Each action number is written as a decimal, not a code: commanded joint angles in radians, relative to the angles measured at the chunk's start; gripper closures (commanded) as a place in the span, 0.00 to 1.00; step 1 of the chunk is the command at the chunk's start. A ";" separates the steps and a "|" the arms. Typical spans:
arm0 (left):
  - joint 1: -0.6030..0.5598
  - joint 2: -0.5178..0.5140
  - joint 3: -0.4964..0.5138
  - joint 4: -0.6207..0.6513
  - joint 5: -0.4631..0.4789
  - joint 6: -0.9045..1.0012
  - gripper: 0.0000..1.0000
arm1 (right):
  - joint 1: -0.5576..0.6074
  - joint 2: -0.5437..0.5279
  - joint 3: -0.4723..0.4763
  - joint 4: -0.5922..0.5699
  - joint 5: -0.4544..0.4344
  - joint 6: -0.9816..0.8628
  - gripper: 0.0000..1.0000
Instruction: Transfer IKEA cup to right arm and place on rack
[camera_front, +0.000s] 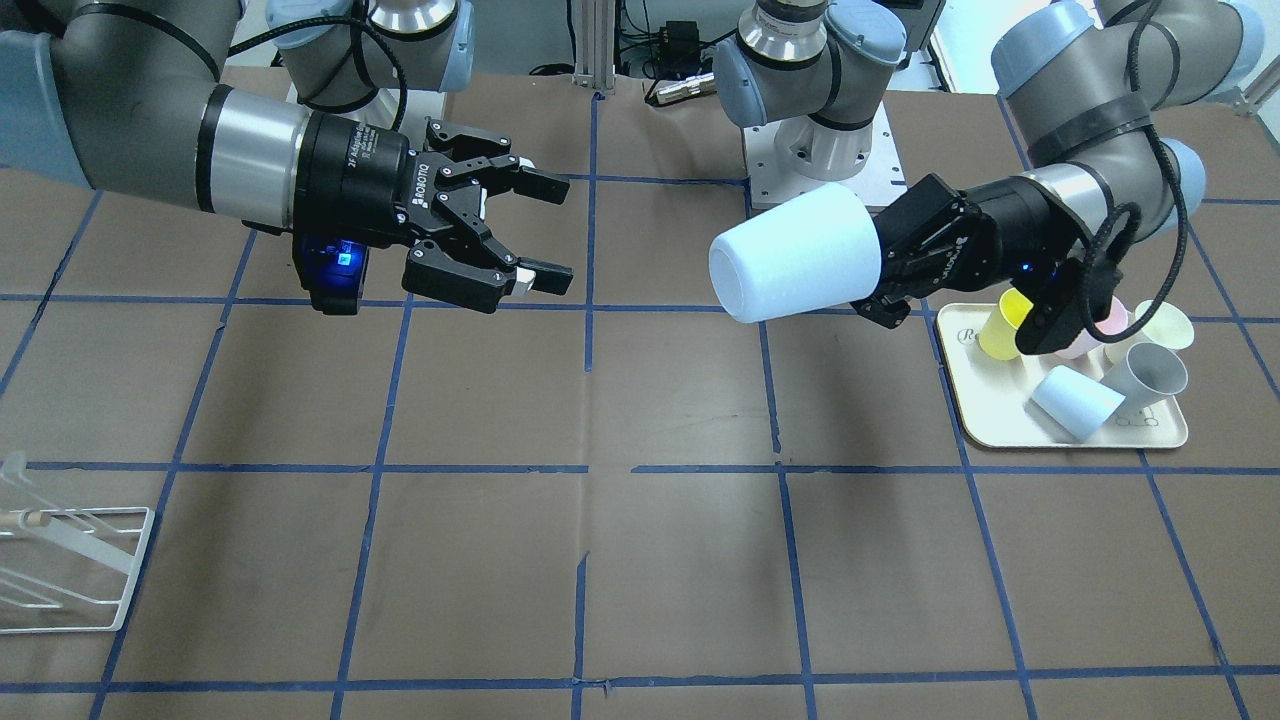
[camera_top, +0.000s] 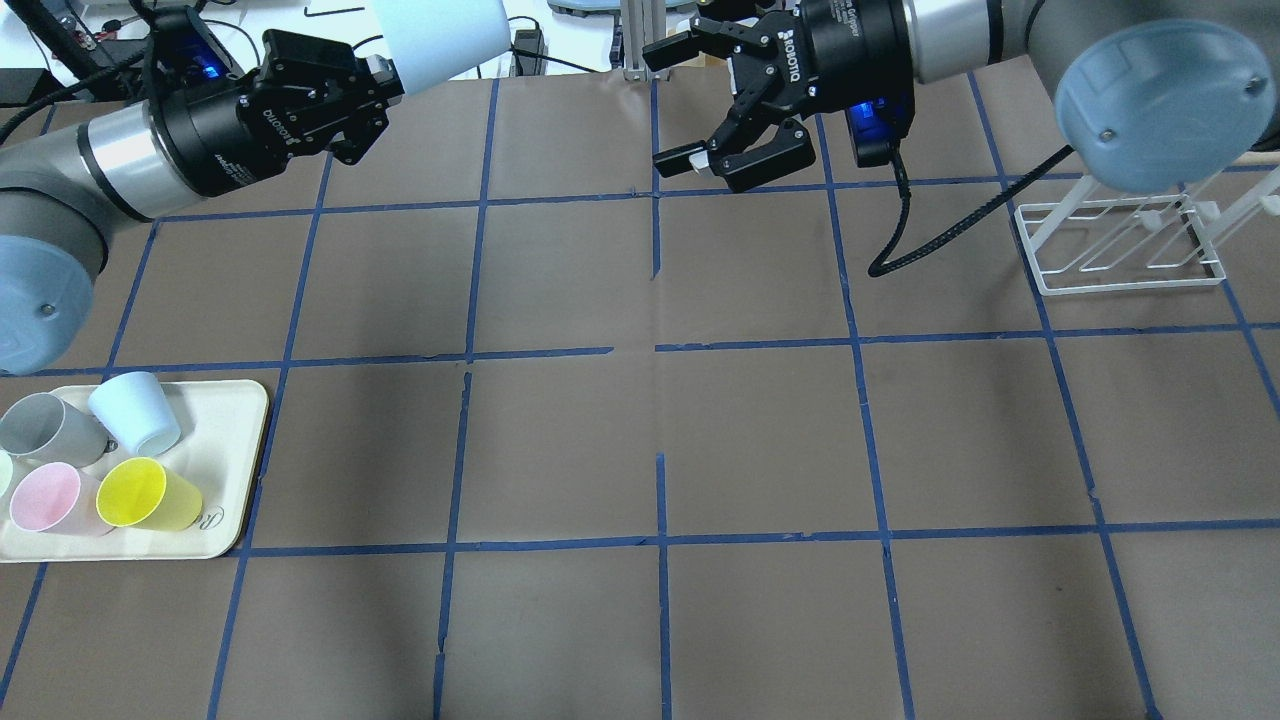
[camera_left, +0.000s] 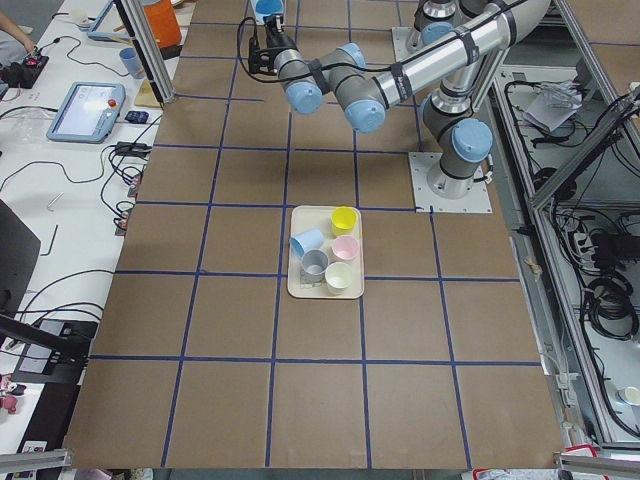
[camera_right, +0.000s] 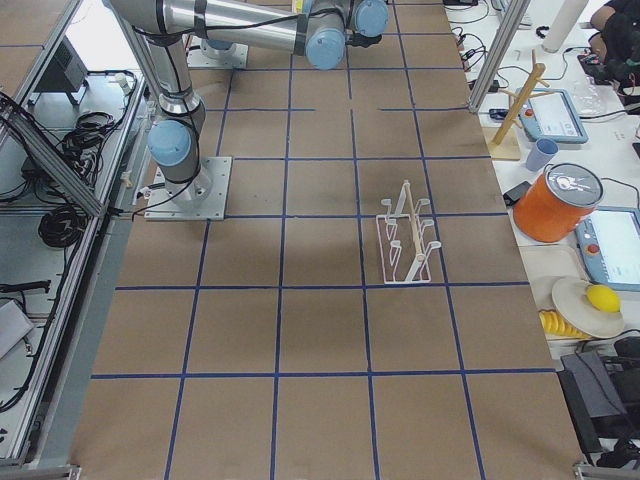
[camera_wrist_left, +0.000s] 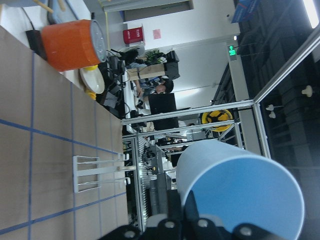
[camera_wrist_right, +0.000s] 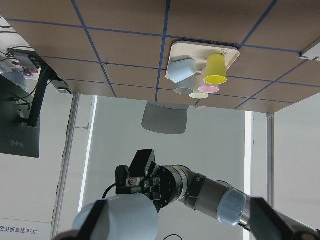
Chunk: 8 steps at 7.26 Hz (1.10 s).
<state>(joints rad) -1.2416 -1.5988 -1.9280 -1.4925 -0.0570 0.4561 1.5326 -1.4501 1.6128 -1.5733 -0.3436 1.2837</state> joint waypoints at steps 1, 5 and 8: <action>-0.074 0.028 -0.029 0.000 -0.044 -0.002 1.00 | 0.001 -0.003 -0.013 -0.017 0.043 0.058 0.00; -0.110 0.071 -0.078 -0.002 0.002 0.003 1.00 | 0.004 -0.006 -0.011 -0.037 0.052 0.083 0.00; -0.110 0.092 -0.091 0.000 0.075 -0.013 1.00 | 0.006 -0.007 -0.013 -0.037 0.064 0.097 0.00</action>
<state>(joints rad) -1.3511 -1.5116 -2.0161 -1.4933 0.0091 0.4505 1.5380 -1.4562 1.6006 -1.6106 -0.2887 1.3706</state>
